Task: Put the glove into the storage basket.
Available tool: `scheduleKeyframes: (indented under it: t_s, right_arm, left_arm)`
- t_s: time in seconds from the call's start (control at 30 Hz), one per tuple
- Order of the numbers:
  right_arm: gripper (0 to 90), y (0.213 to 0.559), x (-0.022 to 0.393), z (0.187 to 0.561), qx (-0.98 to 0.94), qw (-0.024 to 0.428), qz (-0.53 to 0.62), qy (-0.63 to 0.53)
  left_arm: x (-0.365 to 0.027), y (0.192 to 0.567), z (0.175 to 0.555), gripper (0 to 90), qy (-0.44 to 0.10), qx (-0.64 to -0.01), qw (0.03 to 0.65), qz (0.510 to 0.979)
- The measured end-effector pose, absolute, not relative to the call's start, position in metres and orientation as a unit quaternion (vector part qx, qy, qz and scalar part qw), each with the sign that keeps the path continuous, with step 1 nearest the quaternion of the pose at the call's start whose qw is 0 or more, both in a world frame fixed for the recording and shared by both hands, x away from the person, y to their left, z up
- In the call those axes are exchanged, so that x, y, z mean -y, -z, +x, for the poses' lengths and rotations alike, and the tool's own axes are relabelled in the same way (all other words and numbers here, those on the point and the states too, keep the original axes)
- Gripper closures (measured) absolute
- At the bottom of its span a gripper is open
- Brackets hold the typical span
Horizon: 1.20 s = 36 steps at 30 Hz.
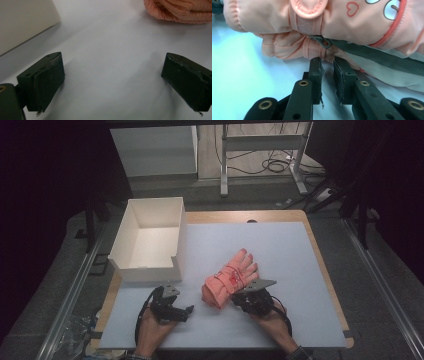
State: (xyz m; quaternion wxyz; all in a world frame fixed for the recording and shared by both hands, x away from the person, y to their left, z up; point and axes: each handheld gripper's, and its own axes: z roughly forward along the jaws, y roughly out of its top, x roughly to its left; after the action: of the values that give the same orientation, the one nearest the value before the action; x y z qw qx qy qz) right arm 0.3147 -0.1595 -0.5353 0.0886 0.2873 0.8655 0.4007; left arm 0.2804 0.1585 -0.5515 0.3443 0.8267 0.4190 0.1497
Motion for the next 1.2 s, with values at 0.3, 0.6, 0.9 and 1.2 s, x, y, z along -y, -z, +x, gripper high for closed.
scheduleKeyframes:
  t_s: [0.3,0.6,0.9,1.2]
  right_arm:
    - [68.9,0.529,0.170,0.310,-0.865,0.103,0.286,-0.399]
    - [54.1,0.523,0.207,0.320,-0.851,0.150,0.321,-0.386]
    - [31.4,0.524,0.243,0.338,-0.839,0.181,0.357,-0.367]
    - [15.3,0.528,0.268,0.350,-0.832,0.203,0.389,-0.339]
  left_arm:
    - [-0.158,0.551,0.281,4.4,-0.148,-0.419,0.343,0.828]
    - [-0.158,0.551,0.281,4.1,-0.146,-0.420,0.347,0.826]
    - [-0.157,0.549,0.282,1.2,-0.129,-0.418,0.350,0.828]
    - [-0.145,0.532,0.280,0.0,-0.104,-0.394,0.362,0.838]
